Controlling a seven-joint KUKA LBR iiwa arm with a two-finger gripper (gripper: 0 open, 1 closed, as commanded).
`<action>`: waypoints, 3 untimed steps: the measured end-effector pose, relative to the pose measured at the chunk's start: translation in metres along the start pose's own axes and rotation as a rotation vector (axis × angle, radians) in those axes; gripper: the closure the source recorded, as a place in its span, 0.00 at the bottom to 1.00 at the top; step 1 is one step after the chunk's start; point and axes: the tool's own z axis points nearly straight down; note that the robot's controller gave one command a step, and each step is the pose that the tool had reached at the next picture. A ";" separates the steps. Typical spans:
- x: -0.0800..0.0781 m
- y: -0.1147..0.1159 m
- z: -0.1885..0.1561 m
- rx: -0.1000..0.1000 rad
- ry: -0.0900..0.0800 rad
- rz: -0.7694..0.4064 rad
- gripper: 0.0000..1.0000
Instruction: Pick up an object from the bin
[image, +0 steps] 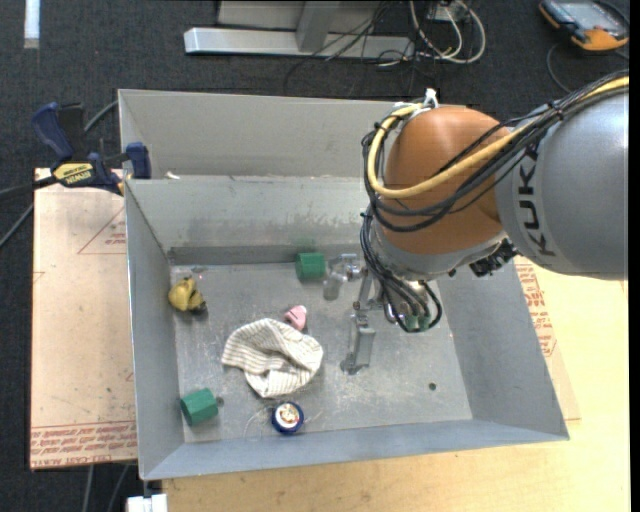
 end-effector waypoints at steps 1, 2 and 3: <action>-0.002 -0.001 -0.004 -0.001 -0.008 0.003 0.00; 0.011 0.020 0.060 -0.001 -0.007 -0.091 0.00; 0.000 0.067 0.105 -0.002 -0.009 0.016 0.00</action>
Offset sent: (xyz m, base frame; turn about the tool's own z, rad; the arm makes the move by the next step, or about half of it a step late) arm -0.0232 0.0360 -0.1122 -0.1655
